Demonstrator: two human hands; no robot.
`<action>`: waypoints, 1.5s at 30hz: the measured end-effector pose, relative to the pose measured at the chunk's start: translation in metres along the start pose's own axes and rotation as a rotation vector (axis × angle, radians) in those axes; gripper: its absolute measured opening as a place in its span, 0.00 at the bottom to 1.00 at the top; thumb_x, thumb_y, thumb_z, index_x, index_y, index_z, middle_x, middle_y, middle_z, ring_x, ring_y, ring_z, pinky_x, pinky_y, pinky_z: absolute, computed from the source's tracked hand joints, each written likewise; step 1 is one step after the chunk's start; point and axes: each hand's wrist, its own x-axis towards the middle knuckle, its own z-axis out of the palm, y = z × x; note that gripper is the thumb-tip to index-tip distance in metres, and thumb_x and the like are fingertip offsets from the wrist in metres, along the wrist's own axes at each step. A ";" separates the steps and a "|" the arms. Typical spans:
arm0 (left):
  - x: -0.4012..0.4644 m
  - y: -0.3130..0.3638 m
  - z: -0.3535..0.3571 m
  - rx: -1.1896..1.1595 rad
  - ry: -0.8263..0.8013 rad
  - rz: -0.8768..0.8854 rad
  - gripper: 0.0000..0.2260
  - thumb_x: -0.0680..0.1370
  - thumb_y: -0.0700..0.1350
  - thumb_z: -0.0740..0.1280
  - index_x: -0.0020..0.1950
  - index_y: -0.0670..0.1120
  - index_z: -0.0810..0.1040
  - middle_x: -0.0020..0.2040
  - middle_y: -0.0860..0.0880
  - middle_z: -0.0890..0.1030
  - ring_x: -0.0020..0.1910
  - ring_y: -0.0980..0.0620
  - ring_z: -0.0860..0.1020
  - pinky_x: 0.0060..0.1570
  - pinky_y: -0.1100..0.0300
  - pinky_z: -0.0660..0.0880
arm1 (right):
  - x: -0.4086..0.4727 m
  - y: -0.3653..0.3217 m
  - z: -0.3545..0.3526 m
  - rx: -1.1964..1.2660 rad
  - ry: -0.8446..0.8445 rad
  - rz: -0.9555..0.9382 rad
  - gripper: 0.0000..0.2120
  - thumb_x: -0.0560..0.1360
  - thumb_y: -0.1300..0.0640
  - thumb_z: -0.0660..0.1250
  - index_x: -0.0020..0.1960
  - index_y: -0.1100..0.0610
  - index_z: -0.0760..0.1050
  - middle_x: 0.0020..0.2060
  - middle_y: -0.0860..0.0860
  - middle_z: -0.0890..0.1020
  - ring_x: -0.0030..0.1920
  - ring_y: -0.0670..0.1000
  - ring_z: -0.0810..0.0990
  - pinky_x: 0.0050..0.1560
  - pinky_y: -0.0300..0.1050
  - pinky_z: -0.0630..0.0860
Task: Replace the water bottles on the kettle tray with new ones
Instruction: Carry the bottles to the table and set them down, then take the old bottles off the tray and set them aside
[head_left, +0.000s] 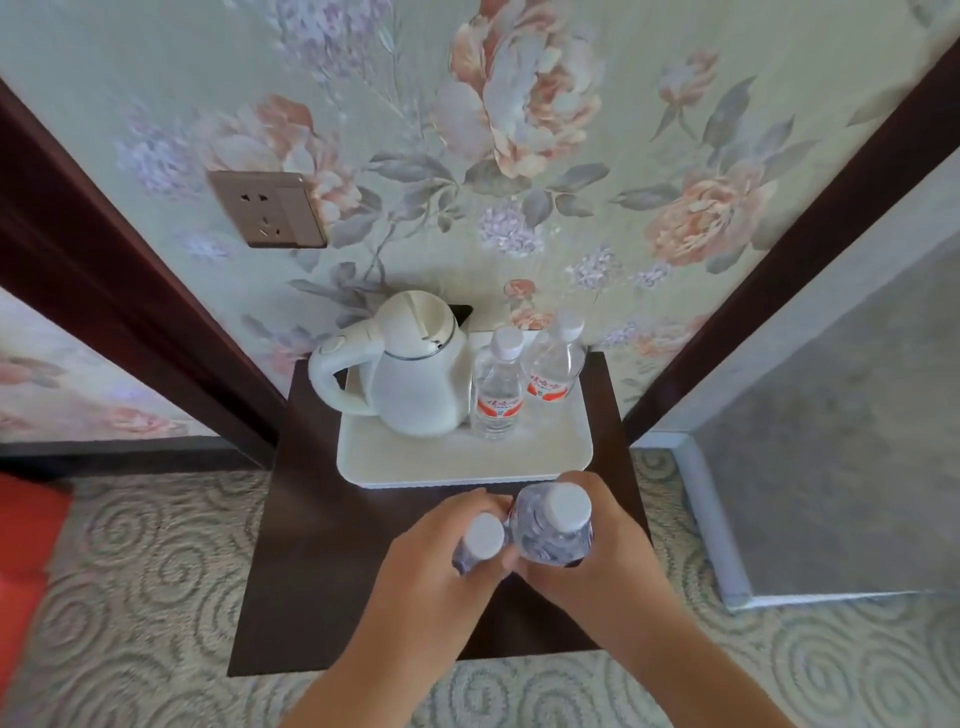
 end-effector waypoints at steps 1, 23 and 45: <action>0.001 -0.001 0.001 0.017 -0.005 0.006 0.12 0.71 0.58 0.67 0.54 0.61 0.77 0.54 0.67 0.81 0.56 0.64 0.79 0.50 0.69 0.75 | -0.002 0.005 0.002 0.005 -0.018 0.014 0.26 0.62 0.49 0.82 0.54 0.41 0.72 0.46 0.39 0.84 0.45 0.41 0.84 0.42 0.37 0.82; -0.013 0.002 -0.056 0.164 -0.252 -0.377 0.38 0.69 0.43 0.66 0.77 0.61 0.57 0.73 0.61 0.64 0.72 0.59 0.66 0.68 0.63 0.67 | -0.020 0.018 -0.038 -0.093 -0.176 0.415 0.41 0.67 0.65 0.68 0.76 0.46 0.61 0.67 0.46 0.74 0.61 0.45 0.75 0.53 0.38 0.74; 0.197 0.096 -0.012 0.929 -0.257 -0.147 0.11 0.78 0.54 0.64 0.57 0.50 0.74 0.51 0.50 0.79 0.50 0.48 0.80 0.46 0.54 0.75 | 0.194 -0.100 -0.089 -0.811 -0.288 -0.004 0.13 0.78 0.46 0.63 0.61 0.49 0.72 0.49 0.48 0.82 0.47 0.51 0.83 0.41 0.45 0.80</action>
